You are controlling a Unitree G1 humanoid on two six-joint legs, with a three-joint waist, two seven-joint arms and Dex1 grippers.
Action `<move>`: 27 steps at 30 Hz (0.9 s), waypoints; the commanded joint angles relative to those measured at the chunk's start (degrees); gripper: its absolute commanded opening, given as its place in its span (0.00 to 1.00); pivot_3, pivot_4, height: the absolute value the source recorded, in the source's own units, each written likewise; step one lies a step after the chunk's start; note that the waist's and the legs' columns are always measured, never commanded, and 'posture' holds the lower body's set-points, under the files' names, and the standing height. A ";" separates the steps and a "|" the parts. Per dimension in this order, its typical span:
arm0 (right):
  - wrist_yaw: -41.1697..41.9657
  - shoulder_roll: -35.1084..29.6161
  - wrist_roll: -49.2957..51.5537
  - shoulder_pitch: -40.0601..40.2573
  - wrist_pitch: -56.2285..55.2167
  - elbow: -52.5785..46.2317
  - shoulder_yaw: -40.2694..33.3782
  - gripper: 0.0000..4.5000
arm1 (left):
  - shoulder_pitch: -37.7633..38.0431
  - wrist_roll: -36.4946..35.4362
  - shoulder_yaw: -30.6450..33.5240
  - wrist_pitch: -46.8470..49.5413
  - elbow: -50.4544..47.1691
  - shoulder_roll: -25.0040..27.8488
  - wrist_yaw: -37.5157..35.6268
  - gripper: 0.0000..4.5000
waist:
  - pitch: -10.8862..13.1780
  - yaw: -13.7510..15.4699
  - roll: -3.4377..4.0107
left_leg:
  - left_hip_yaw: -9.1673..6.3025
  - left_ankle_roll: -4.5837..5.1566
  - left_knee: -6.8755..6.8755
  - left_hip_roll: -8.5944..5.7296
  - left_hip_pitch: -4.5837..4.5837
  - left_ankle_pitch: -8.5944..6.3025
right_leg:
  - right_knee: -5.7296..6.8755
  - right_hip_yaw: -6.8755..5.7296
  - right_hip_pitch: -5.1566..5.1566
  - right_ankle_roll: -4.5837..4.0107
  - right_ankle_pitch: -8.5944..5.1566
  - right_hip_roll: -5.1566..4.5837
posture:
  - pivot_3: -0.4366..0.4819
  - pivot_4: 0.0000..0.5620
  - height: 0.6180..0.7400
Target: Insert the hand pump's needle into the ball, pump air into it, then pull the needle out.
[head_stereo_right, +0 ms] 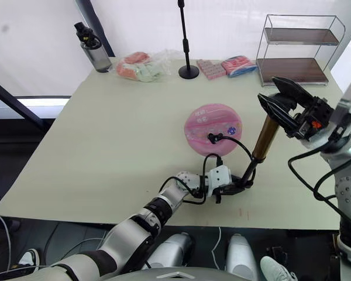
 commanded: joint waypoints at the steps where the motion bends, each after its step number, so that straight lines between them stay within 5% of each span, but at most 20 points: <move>1: 0.90 1.38 -3.02 3.20 -2.55 -0.13 0.84 0.43 | 3.49 3.99 -2.65 3.45 5.56 2.45 -0.35 0.24 | -0.11 -0.07 0.00 | 0.00 0.00 0.00 0.00 0.02 0.00 | 0.01 0.00 0.01 0.00 0.00 0.02 | 0.48 0.27 0.96; 27: 2.82 10.49 -19.86 14.10 -12.48 17.33 16.97 0.43 | 3.39 4.11 -2.58 3.62 5.66 2.10 0.14 0.24 | -1.00 -0.14 -0.40 | 0.00 0.00 -0.39 0.18 1.03 -0.03 | -0.09 0.04 0.83 0.19 -0.22 0.23 | 0.48 0.27 0.96</move>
